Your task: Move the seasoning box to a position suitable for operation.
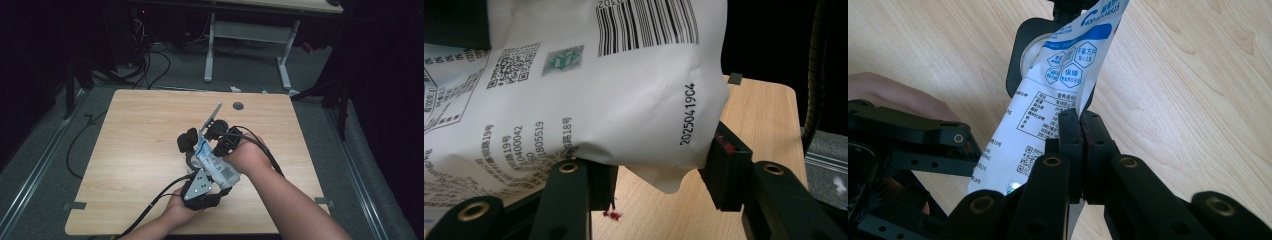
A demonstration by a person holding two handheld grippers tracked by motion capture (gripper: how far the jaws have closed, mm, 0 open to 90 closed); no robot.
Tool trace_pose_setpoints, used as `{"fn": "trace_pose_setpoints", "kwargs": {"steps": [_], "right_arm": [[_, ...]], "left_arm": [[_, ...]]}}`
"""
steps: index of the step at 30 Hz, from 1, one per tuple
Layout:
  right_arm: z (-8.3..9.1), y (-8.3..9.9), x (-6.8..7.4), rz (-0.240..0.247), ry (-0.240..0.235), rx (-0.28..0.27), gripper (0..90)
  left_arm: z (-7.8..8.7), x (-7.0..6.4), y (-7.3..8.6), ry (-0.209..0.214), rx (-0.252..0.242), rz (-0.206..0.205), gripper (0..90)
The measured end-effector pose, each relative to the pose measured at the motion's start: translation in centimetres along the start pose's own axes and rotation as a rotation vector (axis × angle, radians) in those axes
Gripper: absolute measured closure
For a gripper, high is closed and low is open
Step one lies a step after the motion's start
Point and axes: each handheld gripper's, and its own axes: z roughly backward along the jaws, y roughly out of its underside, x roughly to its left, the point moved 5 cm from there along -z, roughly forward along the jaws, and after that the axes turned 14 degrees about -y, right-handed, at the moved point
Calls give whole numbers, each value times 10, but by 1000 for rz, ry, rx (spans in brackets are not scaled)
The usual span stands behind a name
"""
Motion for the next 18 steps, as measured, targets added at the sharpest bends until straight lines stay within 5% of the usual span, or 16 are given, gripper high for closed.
{"fn": "trace_pose_setpoints", "kwargs": {"steps": [18], "right_arm": [[0,1,-4,-10,1,-1,894]], "left_arm": [[-3,1,-1,5,3,5,545]]}}
